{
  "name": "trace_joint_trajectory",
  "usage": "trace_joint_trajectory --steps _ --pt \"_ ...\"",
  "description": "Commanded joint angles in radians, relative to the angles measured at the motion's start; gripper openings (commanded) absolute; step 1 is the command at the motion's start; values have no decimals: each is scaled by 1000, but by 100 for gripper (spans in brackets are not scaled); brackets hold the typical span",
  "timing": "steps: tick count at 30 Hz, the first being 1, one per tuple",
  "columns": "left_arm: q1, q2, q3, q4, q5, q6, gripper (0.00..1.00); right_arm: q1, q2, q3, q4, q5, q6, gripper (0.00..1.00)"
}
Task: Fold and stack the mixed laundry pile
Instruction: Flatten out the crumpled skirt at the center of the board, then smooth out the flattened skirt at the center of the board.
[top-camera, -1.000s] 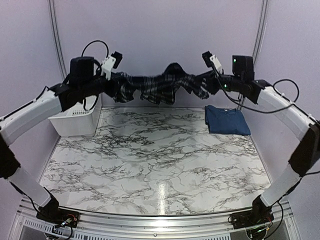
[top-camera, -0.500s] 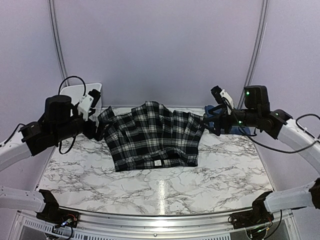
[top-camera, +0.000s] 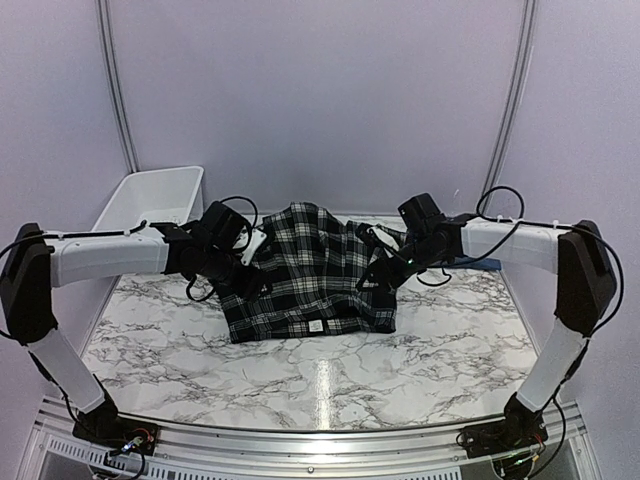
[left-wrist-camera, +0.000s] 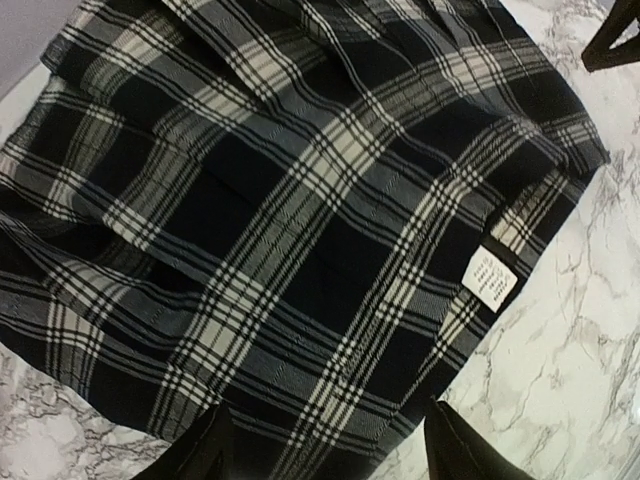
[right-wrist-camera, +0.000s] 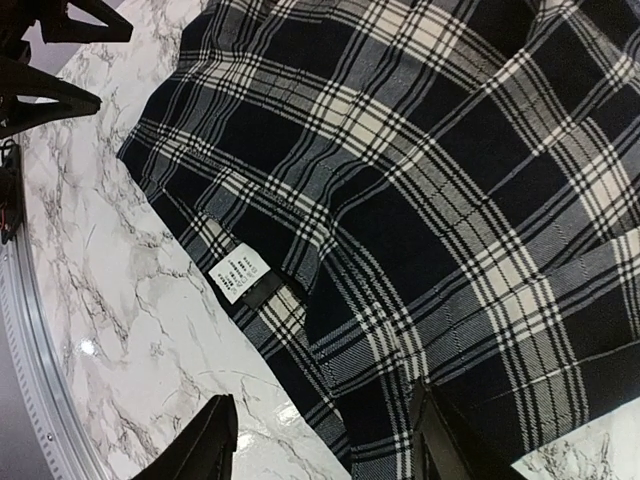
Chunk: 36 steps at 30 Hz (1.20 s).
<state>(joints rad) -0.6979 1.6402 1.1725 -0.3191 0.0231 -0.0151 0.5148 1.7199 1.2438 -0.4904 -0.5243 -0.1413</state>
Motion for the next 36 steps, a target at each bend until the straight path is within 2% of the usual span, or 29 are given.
trace_joint_trajectory --steps 1,6,12,22,24,28,31,35,36 --pt "1 -7 -52 -83 79 43 68 52 58 29 13 66 -3 56" --pt "0 14 -100 -98 89 107 75 115 140 69 8 164 -29 60" --pt "-3 71 -89 -97 61 140 80 144 208 113 -14 271 -56 61" --pt "-17 164 -71 -104 3 208 79 184 242 157 -66 438 -81 49" --pt "-17 169 -62 -105 -10 213 71 184 246 154 -73 454 -81 42" --pt "-17 150 -38 -124 23 218 41 186 238 148 -89 471 -83 21" --pt "-15 108 -37 -128 39 214 26 186 216 156 -101 473 -82 2" --pt "-14 54 -36 -139 32 205 3 185 170 191 -130 473 -75 0" --pt "-13 38 -36 -142 26 202 0 185 156 202 -141 474 -73 0"
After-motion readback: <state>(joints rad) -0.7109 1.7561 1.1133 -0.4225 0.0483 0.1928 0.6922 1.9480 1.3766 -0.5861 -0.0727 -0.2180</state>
